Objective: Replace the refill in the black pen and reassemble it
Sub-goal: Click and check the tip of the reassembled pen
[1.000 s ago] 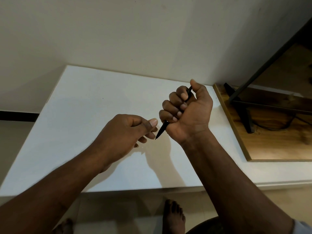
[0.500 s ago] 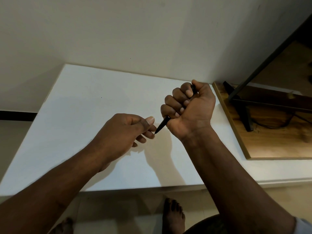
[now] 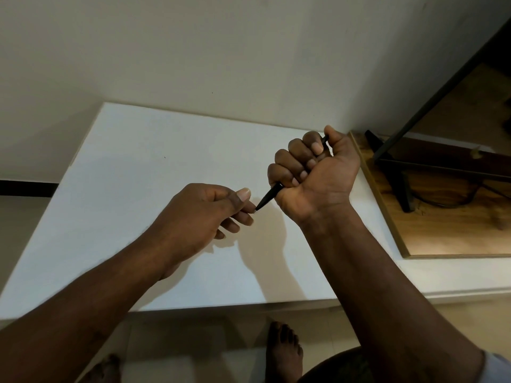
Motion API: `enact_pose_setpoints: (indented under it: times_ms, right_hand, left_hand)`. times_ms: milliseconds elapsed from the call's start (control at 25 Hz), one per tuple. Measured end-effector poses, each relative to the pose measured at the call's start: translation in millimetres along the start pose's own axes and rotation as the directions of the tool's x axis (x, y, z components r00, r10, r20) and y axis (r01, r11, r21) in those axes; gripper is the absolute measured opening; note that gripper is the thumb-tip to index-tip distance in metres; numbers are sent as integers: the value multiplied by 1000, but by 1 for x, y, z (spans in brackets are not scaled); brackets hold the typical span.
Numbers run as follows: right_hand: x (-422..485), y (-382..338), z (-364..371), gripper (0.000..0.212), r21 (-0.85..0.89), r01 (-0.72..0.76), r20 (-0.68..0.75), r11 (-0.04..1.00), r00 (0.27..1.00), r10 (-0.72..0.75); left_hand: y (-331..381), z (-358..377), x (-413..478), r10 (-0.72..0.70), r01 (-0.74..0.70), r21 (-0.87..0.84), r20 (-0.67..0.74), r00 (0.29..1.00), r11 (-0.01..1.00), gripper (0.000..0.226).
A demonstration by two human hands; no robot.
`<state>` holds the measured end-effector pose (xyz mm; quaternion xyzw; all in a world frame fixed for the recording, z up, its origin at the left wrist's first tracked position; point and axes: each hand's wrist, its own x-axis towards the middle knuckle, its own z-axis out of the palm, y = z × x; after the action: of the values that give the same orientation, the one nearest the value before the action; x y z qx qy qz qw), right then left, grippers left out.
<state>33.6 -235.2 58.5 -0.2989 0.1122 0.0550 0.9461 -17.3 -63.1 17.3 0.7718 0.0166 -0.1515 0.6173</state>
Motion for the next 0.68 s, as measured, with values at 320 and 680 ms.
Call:
enact_pose_setpoints:
  times_ms: [320, 680]
  right_hand:
    - [1, -3, 0, 39, 25, 31, -22, 999, 999, -30]
    - [1, -3, 0, 37, 36, 28, -18, 999, 999, -27]
  left_hand:
    - [1, 0, -1, 3, -3, 18, 19, 1000, 1000, 31]
    - [2, 0, -2, 19, -19, 6, 31, 999, 1000, 33]
